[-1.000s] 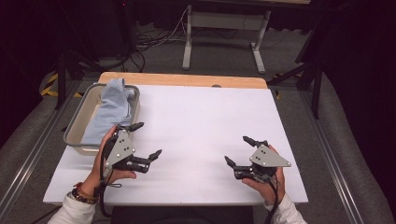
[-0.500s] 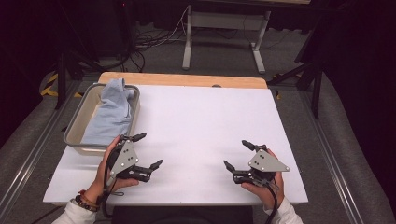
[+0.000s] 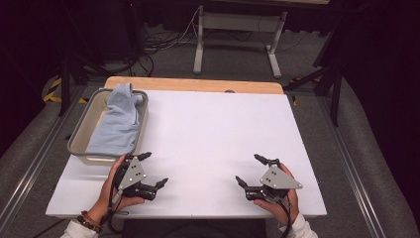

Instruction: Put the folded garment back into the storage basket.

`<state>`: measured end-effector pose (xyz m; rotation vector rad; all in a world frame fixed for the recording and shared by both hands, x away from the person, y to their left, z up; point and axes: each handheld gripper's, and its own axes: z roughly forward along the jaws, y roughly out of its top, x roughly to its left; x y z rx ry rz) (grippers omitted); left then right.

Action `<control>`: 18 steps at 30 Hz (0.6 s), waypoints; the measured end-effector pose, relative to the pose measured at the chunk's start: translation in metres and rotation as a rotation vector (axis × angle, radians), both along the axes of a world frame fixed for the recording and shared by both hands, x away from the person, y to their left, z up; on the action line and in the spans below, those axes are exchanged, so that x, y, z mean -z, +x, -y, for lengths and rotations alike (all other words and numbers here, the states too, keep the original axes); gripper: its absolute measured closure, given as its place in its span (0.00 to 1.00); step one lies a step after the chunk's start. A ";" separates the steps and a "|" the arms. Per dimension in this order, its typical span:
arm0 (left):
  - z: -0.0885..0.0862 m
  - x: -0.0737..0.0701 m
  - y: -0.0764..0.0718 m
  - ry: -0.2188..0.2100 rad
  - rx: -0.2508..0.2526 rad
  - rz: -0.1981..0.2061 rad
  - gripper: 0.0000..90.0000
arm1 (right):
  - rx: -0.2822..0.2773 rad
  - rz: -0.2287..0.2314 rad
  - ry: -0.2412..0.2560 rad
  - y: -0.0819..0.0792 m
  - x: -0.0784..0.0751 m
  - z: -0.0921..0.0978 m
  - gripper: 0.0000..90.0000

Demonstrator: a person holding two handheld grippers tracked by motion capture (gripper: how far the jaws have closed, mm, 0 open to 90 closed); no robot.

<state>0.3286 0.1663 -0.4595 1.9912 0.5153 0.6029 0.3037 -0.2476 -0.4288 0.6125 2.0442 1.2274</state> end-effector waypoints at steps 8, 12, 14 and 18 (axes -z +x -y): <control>0.003 0.004 -0.002 0.016 0.005 -0.014 0.06 | -0.016 -0.003 -0.013 0.000 0.004 -0.001 0.14; 0.003 0.003 -0.003 0.010 0.008 -0.007 0.06 | -0.016 0.001 -0.011 0.000 0.004 -0.001 0.14; 0.003 0.002 -0.002 0.009 0.011 -0.009 0.06 | -0.017 0.004 -0.014 -0.001 0.004 -0.002 0.14; 0.005 0.003 -0.003 0.014 0.025 -0.008 0.06 | -0.018 0.010 -0.018 -0.002 0.004 -0.003 0.14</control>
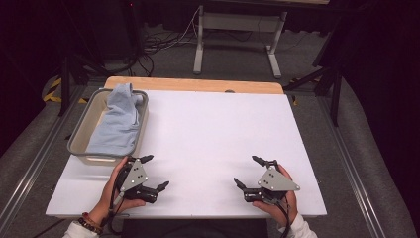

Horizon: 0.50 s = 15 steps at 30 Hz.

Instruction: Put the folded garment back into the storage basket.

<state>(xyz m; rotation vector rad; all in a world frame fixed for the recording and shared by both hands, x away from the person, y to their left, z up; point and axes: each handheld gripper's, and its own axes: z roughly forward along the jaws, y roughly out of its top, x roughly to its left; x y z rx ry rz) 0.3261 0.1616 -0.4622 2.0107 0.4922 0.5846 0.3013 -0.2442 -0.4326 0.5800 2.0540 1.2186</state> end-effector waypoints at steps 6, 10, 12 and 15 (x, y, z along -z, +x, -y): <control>0.000 -0.001 0.001 -0.002 0.010 0.004 0.06 | 0.008 0.002 -0.005 -0.003 0.000 0.000 0.14; -0.001 -0.002 0.002 -0.008 0.009 0.003 0.06 | 0.006 -0.004 -0.005 -0.002 0.001 -0.001 0.14; 0.000 -0.001 0.002 -0.004 0.008 -0.001 0.06 | 0.006 -0.008 -0.006 -0.002 0.001 -0.001 0.14; 0.001 -0.001 0.003 0.001 0.010 0.002 0.06 | 0.006 -0.004 -0.005 -0.002 0.001 0.000 0.14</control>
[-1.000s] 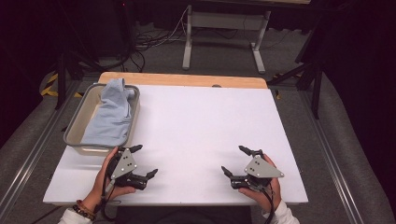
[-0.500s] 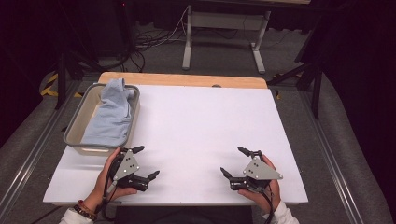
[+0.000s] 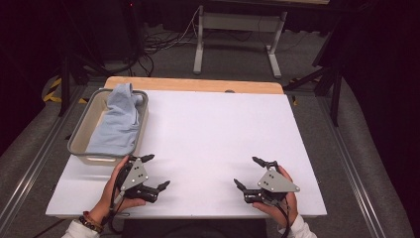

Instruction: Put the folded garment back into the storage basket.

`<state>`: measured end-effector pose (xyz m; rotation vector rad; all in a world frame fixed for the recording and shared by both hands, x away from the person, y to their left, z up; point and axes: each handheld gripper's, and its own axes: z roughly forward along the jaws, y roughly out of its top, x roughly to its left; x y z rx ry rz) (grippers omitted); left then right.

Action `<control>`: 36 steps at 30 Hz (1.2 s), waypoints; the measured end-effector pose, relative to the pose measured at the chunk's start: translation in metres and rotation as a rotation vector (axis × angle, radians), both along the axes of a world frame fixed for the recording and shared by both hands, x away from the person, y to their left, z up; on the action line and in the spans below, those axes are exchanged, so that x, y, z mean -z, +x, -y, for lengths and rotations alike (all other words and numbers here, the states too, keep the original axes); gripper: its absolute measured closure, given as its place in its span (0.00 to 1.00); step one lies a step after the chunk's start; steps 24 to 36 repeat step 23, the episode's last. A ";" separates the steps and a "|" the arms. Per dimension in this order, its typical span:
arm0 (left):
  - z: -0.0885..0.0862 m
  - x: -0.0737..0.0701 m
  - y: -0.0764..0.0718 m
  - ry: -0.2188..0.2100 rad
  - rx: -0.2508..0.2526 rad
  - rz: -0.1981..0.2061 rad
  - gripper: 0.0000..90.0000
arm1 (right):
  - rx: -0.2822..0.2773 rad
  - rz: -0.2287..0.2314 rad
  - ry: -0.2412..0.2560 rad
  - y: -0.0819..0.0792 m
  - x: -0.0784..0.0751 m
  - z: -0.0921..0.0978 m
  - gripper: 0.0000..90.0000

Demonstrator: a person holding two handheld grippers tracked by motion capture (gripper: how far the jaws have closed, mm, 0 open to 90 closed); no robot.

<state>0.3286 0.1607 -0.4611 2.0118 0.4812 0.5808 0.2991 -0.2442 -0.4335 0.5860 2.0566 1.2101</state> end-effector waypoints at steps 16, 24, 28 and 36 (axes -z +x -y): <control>-0.001 0.000 0.001 -0.005 0.004 -0.008 0.06 | -0.002 -0.002 -0.002 0.001 0.000 0.000 0.14; 0.001 -0.001 0.002 -0.003 0.004 -0.007 0.06 | -0.003 -0.006 0.007 0.002 0.000 0.002 0.14; 0.001 -0.001 0.002 -0.003 0.004 -0.007 0.06 | -0.003 -0.006 0.007 0.002 0.000 0.002 0.14; 0.001 -0.001 0.002 -0.003 0.004 -0.007 0.06 | -0.003 -0.006 0.007 0.002 0.000 0.002 0.14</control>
